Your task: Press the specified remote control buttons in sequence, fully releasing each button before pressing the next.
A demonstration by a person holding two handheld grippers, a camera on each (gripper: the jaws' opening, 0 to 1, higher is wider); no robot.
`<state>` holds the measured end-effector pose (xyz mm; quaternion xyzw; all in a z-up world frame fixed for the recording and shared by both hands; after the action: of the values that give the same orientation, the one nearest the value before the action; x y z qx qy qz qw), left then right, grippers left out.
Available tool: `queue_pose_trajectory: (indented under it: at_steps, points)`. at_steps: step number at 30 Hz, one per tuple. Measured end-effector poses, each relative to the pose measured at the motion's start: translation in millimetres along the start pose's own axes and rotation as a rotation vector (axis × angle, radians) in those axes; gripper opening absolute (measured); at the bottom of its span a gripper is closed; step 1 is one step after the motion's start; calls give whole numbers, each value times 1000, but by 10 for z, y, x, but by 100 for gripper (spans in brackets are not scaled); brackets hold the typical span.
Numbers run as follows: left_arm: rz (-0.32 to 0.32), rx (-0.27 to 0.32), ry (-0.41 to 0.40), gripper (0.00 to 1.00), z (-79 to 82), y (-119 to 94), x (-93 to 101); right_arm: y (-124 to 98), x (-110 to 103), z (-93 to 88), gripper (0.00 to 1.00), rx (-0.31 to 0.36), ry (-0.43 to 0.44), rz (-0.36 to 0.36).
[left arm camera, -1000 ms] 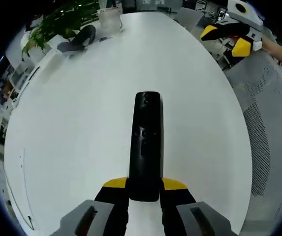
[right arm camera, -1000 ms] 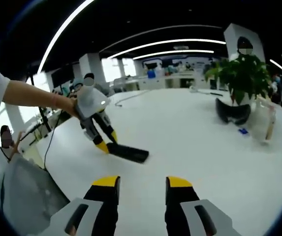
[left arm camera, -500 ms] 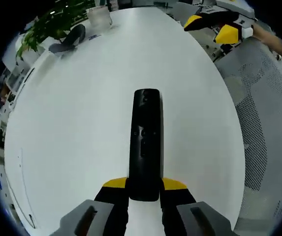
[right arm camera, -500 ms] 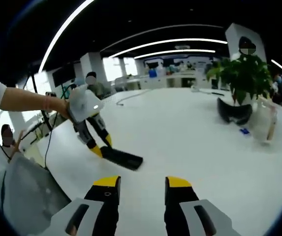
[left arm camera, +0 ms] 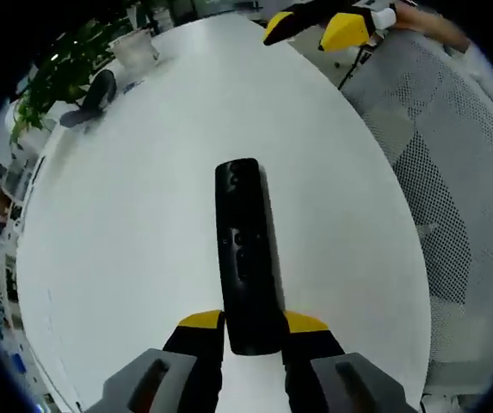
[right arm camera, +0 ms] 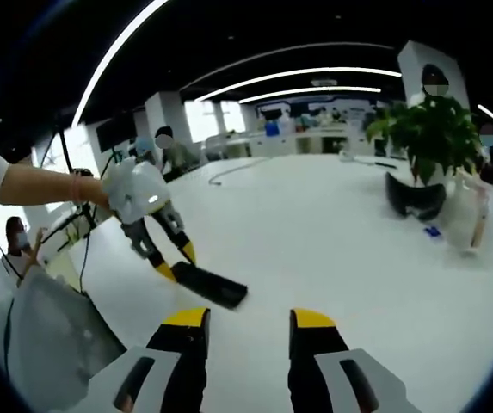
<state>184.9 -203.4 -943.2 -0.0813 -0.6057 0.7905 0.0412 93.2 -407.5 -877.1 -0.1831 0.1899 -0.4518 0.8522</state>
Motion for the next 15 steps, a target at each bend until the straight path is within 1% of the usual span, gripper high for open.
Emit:
queue_pose_trajectory:
  at_steps: [1,3,4,5,7,8,9,10,11,15]
  points:
    - [0,6,-6,25,-9,1,-15,-2,3,0,34,1,3,-1]
    - [-9,30,-56,25,-30,0,-25,-4,1,2,34,3,5,-1]
    - [-16,49,-67,25,-38,1,-28,-3,0,3,34,3,6,0]
    - [-19,70,-115,24,-52,1,-23,-3,-2,3,34,2,6,1]
    - [-61,110,-189,24,-62,8,7,-2,-4,2,34,1,4,3]
    - [-43,119,-199,24,-68,4,0,-1,-7,1,34,1,3,4]
    - [-38,120,-156,24,-83,4,8,0,-11,0,34,0,3,6]
    - [-39,127,-177,23,-73,6,23,0,-14,0,34,-1,2,8]
    - [-36,130,-180,23,-72,6,45,0,-15,1,34,-1,1,8]
    - [-37,136,-175,23,-44,5,161,2,-13,-3,34,-4,1,7]
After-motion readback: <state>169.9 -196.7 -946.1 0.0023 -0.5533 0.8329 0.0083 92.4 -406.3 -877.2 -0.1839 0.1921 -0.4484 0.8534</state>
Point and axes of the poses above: the point that each gripper's makers call its tool centre point, and the gripper's own axes: y roughly forward along the fingers, x roughly to its right, z roughly out of its top, the point moved 5 cm from there along -y, roughly backward along the fingers, and after that the axes turned 2 degrees about -y, right-handed, at the moved point
